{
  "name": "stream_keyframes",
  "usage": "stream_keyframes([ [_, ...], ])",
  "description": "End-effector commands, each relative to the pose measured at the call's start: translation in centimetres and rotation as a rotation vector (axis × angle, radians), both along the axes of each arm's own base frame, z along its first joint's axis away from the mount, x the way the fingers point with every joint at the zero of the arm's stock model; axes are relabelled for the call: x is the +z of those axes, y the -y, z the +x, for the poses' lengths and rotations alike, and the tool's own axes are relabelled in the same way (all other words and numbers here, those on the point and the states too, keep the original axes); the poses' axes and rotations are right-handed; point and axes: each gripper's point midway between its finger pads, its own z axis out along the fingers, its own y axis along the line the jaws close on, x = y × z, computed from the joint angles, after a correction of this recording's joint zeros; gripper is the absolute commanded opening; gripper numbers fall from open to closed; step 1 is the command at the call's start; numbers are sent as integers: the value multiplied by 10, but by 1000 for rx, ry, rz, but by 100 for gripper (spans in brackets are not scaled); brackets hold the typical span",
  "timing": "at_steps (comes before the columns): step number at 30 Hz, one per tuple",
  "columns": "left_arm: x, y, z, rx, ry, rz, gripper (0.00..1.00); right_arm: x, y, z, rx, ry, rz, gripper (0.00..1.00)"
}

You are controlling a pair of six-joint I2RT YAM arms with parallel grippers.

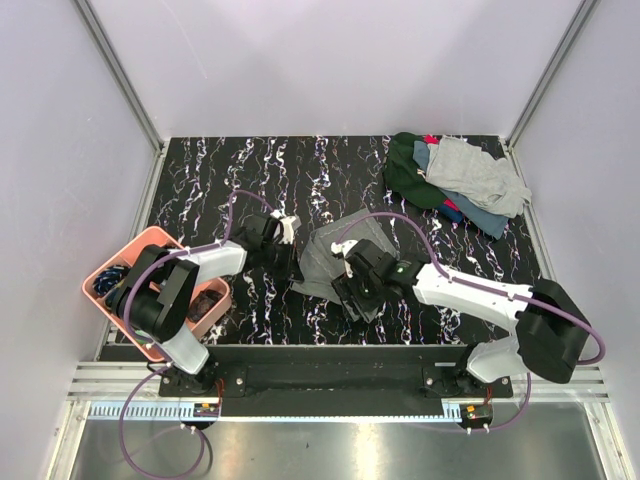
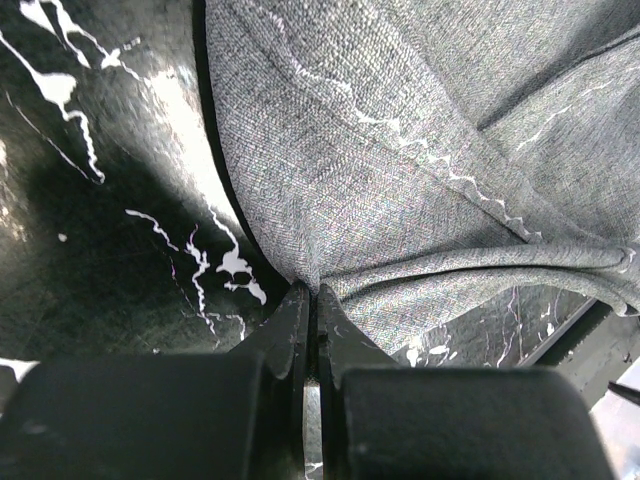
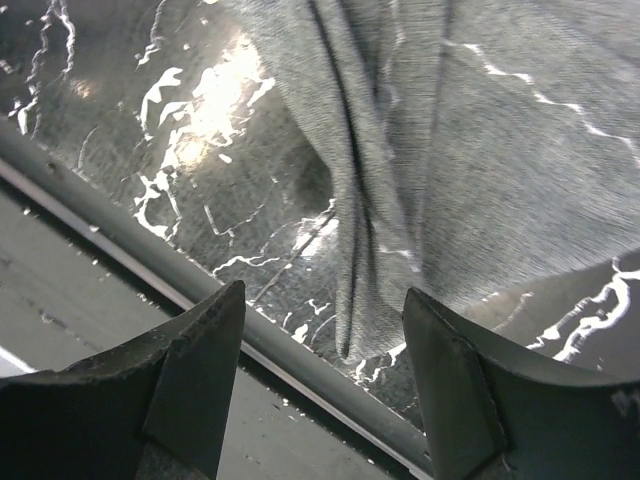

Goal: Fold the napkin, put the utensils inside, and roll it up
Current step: Roll the napkin with the utensil

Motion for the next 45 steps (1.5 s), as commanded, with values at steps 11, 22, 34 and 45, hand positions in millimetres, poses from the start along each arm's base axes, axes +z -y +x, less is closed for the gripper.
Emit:
stream_keyframes([
  [11, -1, -9, -11, -1, -61, 73, 0, -15, 11, 5, -138, 25, -104, 65],
  [22, 1, -9, -9, -2, -67, 82, 0, -49, 21, -9, -153, -82, -210, 43],
  [34, 3, -11, -10, -15, -77, 97, 0, -65, 16, -18, -112, -209, -217, 16],
  [45, -1, -26, -9, -19, -87, 201, 0, -23, -11, -21, 76, -514, 171, 13],
])
